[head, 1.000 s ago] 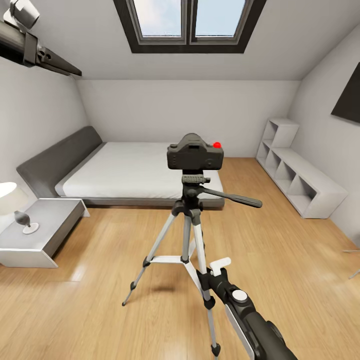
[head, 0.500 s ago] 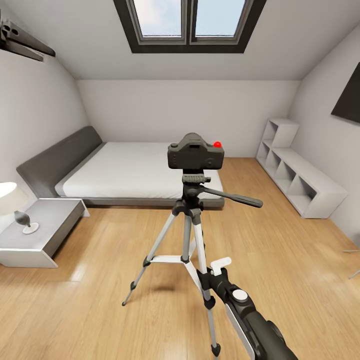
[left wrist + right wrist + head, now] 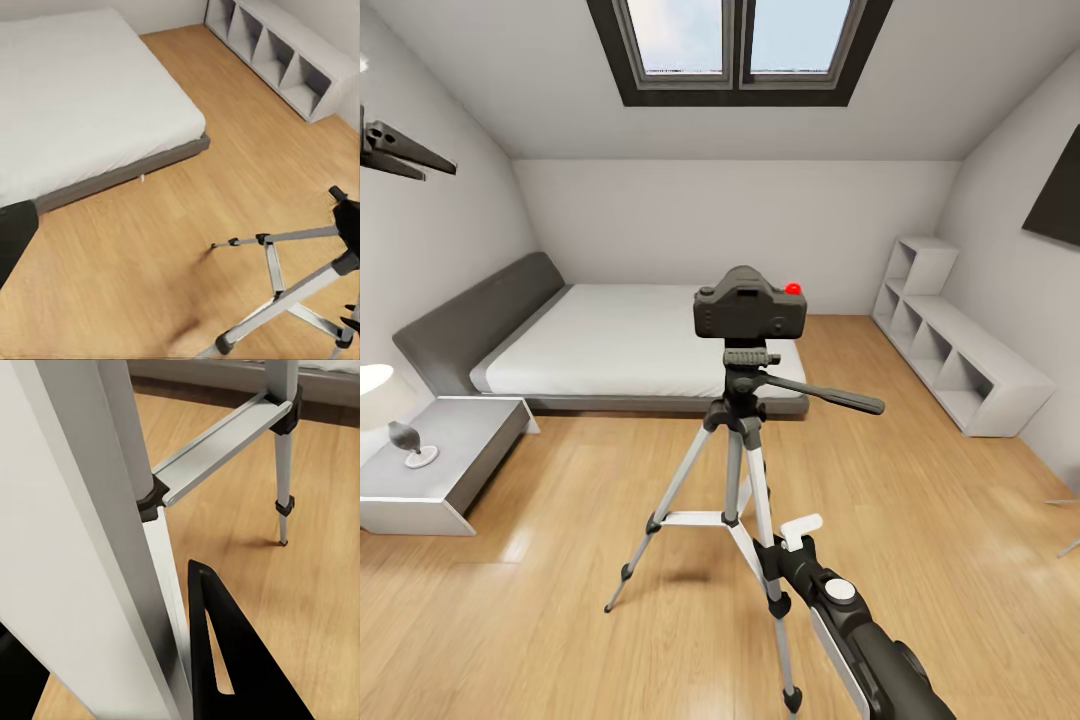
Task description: Attach the digital camera to the camera tripod in the bedroom.
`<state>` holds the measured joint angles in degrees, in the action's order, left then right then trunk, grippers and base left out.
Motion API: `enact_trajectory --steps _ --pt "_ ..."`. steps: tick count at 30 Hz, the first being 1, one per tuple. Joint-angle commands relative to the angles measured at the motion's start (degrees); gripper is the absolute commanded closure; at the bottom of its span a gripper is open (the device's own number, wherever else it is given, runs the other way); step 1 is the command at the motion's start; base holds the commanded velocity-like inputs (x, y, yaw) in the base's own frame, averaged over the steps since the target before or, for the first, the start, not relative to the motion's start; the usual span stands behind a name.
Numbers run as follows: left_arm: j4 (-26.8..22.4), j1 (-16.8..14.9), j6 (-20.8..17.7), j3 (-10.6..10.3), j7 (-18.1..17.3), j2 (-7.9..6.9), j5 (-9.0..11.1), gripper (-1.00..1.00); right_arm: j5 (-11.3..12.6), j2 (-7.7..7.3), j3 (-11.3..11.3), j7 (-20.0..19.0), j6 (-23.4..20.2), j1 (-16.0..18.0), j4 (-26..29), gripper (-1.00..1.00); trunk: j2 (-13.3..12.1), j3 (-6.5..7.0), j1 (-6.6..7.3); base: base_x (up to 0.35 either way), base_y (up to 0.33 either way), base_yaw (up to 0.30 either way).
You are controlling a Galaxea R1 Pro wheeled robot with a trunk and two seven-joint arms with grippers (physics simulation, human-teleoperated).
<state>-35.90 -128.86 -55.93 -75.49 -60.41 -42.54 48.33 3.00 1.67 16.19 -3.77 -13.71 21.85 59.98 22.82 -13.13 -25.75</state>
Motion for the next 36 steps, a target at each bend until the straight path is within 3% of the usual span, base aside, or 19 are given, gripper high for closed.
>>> enact_trajectory --steps 1,3,4,11,20,26,34,36 --pt "-0.05 0.15 -0.09 -0.36 0.23 -0.40 0.05 -1.00 -0.03 0.00 -0.10 -0.09 -0.67 0.04 -0.06 1.00 0.10 -0.13 -0.04 0.000 0.000 0.000" --pt "-0.03 0.85 0.58 -0.36 0.87 -1.03 -0.62 -1.00 -0.03 0.00 -0.10 -0.09 -0.72 0.04 0.01 1.00 0.10 -0.13 -0.04 0.000 0.000 0.000" --pt "0.01 15.49 2.02 -0.36 5.89 -8.60 -1.45 -1.00 -3.00 0.00 -0.10 -0.09 -0.93 0.04 0.15 1.00 0.10 -0.13 -0.04 0.000 0.000 0.000" --pt "1.29 25.74 7.58 -0.36 10.14 -9.36 -3.41 -1.00 -3.06 0.00 -0.03 -0.17 -1.03 0.04 0.63 1.00 0.10 -0.13 -0.04 0.000 0.000 0.000" --pt "6.34 34.05 10.33 -0.50 11.20 -9.31 -3.80 -1.00 -3.05 0.00 -0.03 -0.18 -1.05 0.03 0.73 1.00 0.10 -0.13 -0.04 0.000 0.000 0.000" --pt "11.12 40.43 14.77 -0.53 11.33 -9.08 -3.58 -1.00 -3.04 0.00 -0.09 -0.18 -1.05 0.04 0.75 1.00 0.10 -0.13 -0.04 0.000 0.000 0.000" --pt "16.97 49.08 19.19 -0.62 11.39 -7.96 -3.42 -1.00 -3.06 0.00 -0.10 -0.19 -1.09 0.04 0.75 1.00 0.10 -0.13 -0.04 0.000 0.000 0.000" --pt "18.99 53.17 21.02 -0.62 11.44 -6.93 -3.35 -1.00 -3.07 0.00 -0.10 -0.19 -1.12 0.04 0.75 1.00 0.10 -0.13 -0.04 0.000 0.000 0.000"
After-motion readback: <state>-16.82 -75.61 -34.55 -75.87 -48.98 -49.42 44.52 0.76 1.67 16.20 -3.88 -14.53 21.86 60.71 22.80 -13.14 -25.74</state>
